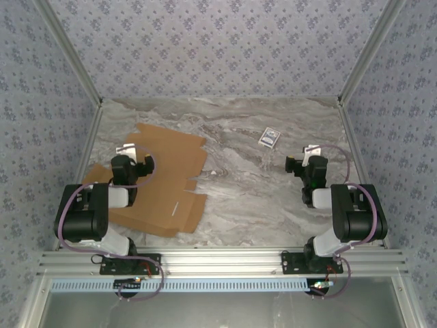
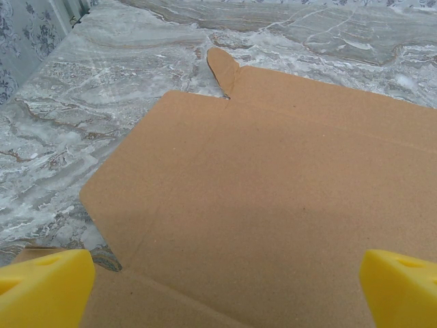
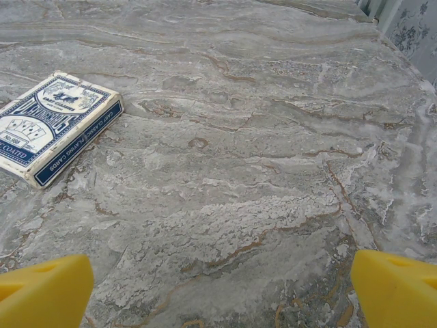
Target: Fold the paper box
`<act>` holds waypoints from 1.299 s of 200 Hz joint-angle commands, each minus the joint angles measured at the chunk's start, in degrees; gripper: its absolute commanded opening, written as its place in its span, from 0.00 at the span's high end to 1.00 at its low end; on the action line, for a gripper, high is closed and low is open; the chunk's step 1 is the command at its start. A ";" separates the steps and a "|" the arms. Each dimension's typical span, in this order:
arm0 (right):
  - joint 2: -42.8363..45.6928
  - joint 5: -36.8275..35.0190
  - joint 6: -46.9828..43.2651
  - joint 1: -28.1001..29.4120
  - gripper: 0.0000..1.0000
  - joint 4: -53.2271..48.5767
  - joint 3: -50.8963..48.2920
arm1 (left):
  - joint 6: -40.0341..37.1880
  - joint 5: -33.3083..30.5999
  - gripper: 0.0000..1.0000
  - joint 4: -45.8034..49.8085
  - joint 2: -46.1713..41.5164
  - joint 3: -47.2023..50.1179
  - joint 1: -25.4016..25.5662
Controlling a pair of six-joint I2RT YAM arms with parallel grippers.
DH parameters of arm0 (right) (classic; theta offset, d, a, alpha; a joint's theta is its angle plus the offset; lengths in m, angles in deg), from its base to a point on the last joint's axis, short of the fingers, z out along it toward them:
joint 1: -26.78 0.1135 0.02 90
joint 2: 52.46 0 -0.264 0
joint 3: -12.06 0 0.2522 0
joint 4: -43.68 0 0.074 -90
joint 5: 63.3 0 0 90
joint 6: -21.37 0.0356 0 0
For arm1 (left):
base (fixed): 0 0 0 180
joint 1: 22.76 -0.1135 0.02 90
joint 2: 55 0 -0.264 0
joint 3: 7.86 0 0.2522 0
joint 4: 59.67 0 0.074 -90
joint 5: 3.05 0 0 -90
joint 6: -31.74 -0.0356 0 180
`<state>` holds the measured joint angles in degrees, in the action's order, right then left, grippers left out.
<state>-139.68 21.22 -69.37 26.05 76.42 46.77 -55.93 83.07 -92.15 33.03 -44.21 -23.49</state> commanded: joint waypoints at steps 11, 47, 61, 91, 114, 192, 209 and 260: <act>0.06 0.39 -0.04 -0.38 0.01 -0.10 1.07 | -0.75 -0.08 0.01 -0.57 -0.14 -0.96 0.34; 0.03 0.92 0.12 -0.69 0.01 -0.50 1.28 | -0.78 0.08 0.01 -0.28 -0.14 -1.12 0.21; 0.86 0.37 0.49 -0.70 0.01 -1.62 1.68 | -0.20 -0.71 0.01 0.80 -0.61 -1.39 0.01; 12.24 -8.58 6.36 -1.10 0.01 -22.95 8.33 | 4.73 -11.68 0.01 14.30 -9.72 -4.40 -0.32; 21.78 -12.78 16.57 -1.99 0.01 -32.26 9.92 | 17.27 -17.81 0.01 35.11 -18.90 -10.62 -0.71; 17.70 7.23 25.03 25.90 0.08 -57.74 24.04 | 24.57 10.37 0.01 54.78 -12.57 -21.09 23.49; 13.75 4.87 22.81 29.85 0.08 -61.35 27.68 | 19.72 4.28 0.04 63.01 -4.50 -28.28 30.89; 8.15 9.92 23.67 28.98 0.09 -59.38 30.64 | 12.72 -6.42 0.10 73.66 11.02 -41.56 36.37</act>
<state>-129.56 27.63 -45.94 55.20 18.46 74.81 -38.71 82.46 -26.68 40.79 -81.81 13.21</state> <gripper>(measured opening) 0.913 0.909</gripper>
